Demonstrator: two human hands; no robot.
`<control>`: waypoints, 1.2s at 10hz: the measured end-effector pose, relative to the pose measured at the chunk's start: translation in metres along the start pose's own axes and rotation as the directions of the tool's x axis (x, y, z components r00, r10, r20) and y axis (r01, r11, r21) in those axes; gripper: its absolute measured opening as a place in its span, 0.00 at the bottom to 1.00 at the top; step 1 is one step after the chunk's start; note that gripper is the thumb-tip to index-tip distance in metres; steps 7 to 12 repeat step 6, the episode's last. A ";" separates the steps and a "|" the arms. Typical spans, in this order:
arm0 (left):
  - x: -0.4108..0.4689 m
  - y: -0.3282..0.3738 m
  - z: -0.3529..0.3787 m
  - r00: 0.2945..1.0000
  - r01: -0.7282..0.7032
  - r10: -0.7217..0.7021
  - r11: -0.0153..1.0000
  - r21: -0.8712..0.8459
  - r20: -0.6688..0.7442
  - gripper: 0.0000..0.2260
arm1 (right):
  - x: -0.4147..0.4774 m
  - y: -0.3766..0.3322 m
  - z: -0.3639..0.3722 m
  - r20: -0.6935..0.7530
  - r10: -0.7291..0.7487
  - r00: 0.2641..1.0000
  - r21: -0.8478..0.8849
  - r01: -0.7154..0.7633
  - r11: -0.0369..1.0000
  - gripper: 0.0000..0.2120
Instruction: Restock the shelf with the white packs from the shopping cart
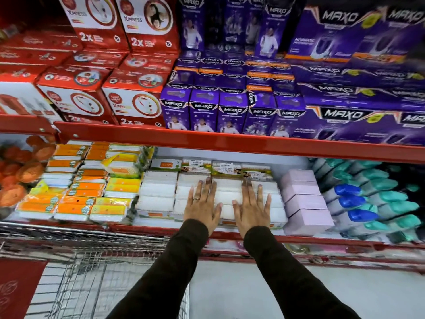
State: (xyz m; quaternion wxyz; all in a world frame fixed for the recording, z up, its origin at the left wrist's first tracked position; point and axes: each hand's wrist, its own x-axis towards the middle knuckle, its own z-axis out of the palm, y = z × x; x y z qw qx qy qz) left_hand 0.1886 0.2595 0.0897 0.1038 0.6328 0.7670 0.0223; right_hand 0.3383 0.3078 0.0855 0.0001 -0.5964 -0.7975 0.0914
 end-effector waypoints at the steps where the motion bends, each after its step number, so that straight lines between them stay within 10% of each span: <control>1: -0.002 0.004 0.005 1.000 0.011 -0.011 0.999 0.047 -0.009 0.33 | 0.000 0.005 0.000 0.009 -0.013 1.000 0.022 0.013 1.000 0.34; 12: -0.005 0.027 0.009 0.999 0.023 -0.022 0.999 0.032 -0.027 0.33 | -0.005 0.044 -0.009 -0.002 -0.007 1.000 0.002 0.007 1.000 0.39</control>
